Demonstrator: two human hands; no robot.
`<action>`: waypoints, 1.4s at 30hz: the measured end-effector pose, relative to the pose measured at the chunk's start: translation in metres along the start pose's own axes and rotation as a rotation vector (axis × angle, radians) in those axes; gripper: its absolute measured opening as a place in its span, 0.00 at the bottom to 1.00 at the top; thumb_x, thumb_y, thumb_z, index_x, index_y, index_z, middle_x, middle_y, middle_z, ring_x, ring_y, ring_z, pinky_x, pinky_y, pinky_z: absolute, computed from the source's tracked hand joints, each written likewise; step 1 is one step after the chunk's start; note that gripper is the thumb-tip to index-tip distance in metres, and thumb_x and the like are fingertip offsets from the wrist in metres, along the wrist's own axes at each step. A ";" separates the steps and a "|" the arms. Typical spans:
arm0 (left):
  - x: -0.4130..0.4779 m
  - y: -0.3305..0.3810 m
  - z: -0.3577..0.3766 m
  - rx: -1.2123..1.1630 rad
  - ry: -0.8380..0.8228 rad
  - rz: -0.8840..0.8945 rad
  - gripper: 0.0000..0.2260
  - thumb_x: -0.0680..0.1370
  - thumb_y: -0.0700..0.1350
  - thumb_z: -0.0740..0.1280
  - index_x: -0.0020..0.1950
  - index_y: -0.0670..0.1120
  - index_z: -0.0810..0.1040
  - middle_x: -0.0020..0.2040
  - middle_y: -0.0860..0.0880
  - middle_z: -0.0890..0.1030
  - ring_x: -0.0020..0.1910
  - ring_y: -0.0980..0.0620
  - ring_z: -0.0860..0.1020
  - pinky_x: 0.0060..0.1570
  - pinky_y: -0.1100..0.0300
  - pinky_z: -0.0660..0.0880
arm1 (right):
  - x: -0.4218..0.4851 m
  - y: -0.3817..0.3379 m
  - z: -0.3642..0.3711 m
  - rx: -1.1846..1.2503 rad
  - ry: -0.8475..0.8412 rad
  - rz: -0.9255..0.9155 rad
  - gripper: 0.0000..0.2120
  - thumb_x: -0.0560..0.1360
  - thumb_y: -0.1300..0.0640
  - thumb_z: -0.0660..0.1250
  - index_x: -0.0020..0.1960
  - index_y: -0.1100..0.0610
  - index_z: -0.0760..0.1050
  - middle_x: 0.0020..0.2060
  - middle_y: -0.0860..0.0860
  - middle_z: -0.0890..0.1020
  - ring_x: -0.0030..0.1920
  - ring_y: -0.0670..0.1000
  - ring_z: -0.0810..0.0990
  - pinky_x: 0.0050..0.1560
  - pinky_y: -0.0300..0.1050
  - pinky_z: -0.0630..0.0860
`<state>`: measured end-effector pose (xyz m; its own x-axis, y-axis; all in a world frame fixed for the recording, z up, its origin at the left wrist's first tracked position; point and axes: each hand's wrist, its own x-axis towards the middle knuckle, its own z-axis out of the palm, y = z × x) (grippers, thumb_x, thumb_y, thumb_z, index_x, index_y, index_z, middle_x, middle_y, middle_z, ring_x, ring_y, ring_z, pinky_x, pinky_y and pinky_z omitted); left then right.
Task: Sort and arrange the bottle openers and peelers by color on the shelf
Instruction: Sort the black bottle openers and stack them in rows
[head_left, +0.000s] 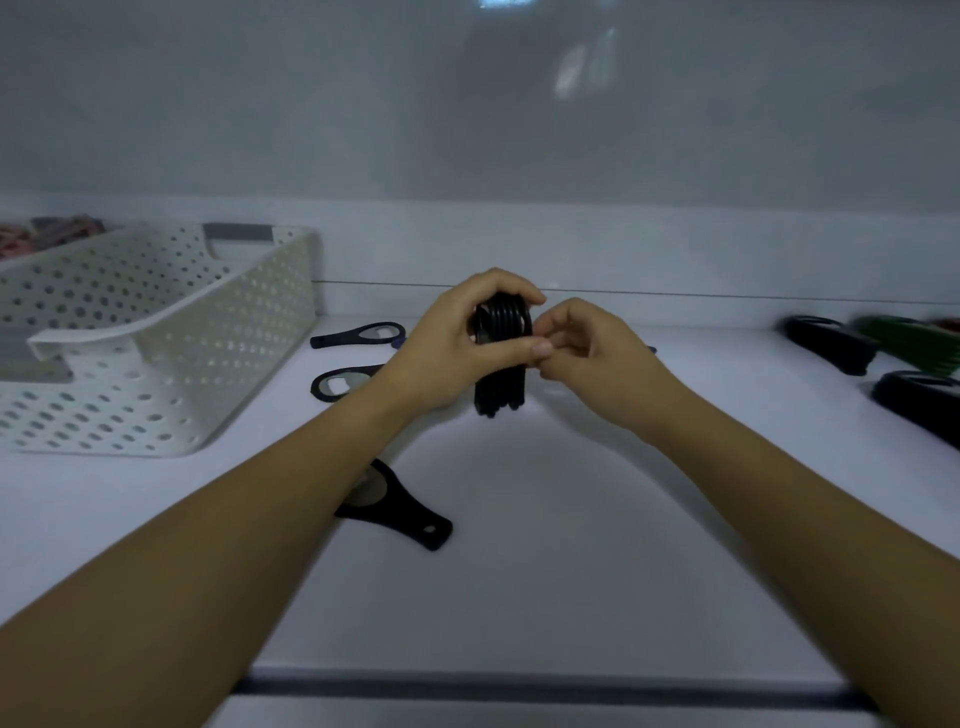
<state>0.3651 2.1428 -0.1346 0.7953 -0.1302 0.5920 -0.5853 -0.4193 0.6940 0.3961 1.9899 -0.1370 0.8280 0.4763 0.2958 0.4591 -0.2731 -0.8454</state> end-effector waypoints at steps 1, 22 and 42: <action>0.000 -0.001 0.001 0.010 -0.012 -0.008 0.14 0.71 0.41 0.72 0.51 0.54 0.74 0.48 0.55 0.76 0.50 0.52 0.77 0.53 0.63 0.74 | 0.000 0.001 -0.001 -0.006 -0.006 0.008 0.07 0.75 0.62 0.64 0.42 0.51 0.70 0.43 0.53 0.80 0.51 0.54 0.80 0.58 0.53 0.75; 0.003 0.008 0.002 -0.493 0.243 -0.217 0.07 0.76 0.40 0.66 0.53 0.49 0.74 0.49 0.47 0.74 0.45 0.52 0.81 0.46 0.60 0.79 | -0.008 -0.007 0.011 0.500 -0.148 0.139 0.12 0.71 0.65 0.69 0.36 0.58 0.66 0.35 0.54 0.83 0.39 0.53 0.83 0.44 0.45 0.81; 0.009 0.019 -0.002 -0.448 0.097 -0.232 0.13 0.73 0.51 0.65 0.58 0.57 0.74 0.56 0.48 0.77 0.54 0.54 0.79 0.55 0.56 0.77 | -0.008 -0.016 -0.003 0.209 -0.014 0.062 0.19 0.69 0.67 0.71 0.31 0.57 0.62 0.38 0.59 0.80 0.40 0.54 0.83 0.45 0.46 0.82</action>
<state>0.3609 2.1353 -0.1150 0.9065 0.0133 0.4219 -0.4220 0.0012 0.9066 0.3829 1.9880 -0.1243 0.8474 0.4757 0.2357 0.3296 -0.1235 -0.9360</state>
